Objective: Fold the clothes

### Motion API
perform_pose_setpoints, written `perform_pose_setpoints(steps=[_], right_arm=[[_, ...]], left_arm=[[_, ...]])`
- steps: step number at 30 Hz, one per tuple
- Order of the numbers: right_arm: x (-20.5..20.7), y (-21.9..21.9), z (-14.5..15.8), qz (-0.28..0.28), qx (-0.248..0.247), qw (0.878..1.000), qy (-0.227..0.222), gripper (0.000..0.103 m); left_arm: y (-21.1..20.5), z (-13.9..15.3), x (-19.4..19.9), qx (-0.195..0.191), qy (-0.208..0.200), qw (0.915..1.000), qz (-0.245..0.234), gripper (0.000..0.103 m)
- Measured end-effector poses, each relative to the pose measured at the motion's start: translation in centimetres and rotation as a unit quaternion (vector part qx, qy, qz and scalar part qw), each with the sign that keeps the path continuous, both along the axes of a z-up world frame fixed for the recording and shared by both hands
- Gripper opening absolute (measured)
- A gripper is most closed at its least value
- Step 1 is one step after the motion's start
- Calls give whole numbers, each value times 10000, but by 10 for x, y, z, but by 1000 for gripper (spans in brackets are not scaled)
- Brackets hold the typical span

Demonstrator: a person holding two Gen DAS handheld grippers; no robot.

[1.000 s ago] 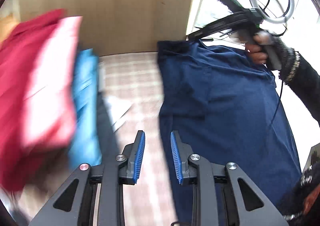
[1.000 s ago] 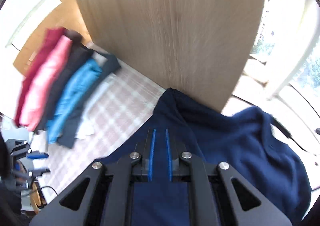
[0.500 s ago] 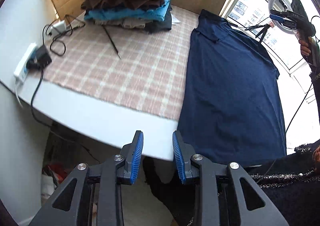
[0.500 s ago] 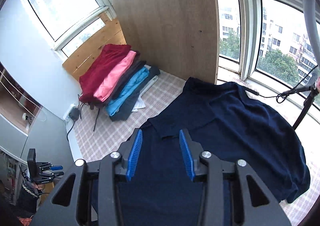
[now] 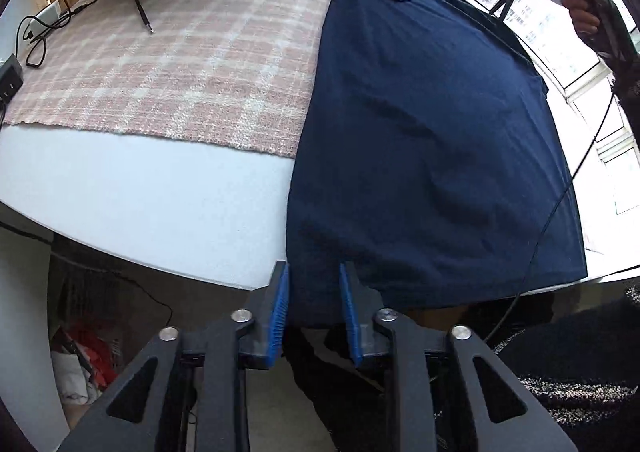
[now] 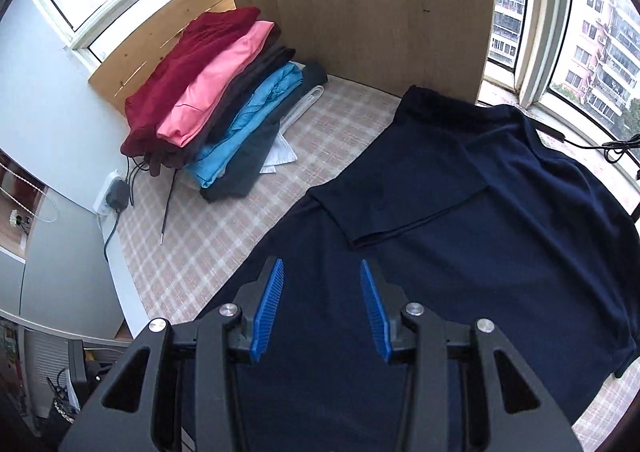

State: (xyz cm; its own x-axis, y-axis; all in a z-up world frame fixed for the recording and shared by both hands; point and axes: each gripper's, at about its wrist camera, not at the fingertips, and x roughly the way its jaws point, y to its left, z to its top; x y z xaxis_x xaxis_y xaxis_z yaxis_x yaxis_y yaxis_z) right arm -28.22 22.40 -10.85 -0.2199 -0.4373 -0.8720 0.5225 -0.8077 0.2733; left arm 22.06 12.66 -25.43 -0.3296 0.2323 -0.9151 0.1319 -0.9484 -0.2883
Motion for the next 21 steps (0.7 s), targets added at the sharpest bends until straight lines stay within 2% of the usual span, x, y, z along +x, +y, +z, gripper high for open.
perform_pose_setpoints(steps=[2,6,11,18,20,21], right_arm=[[-11,-22,-12,-96,140,9998,-73,40],[-44,-68,-54,-456,364,9974,-427,40],[-87,-100,-104,-1116,794,9866,-886,40],[-104,-116,-131,-1406,1383,9749,-1029,40],[-102,-119,-133,-1335,1556,9745,-913,31],[-102,-117,-132,-1336,1489,9755,-916,14]], left_arm=[[0,3,2,154,133,9998,-92,2],[-2,19,8,458,485,9974,-282,2],[-1,32,10,682,703,9934,-590,2],[-3,34,12,861,786,9893,-879,2],[-4,36,12,857,825,9889,-893,2],[-4,37,13,856,847,9886,-899,2]])
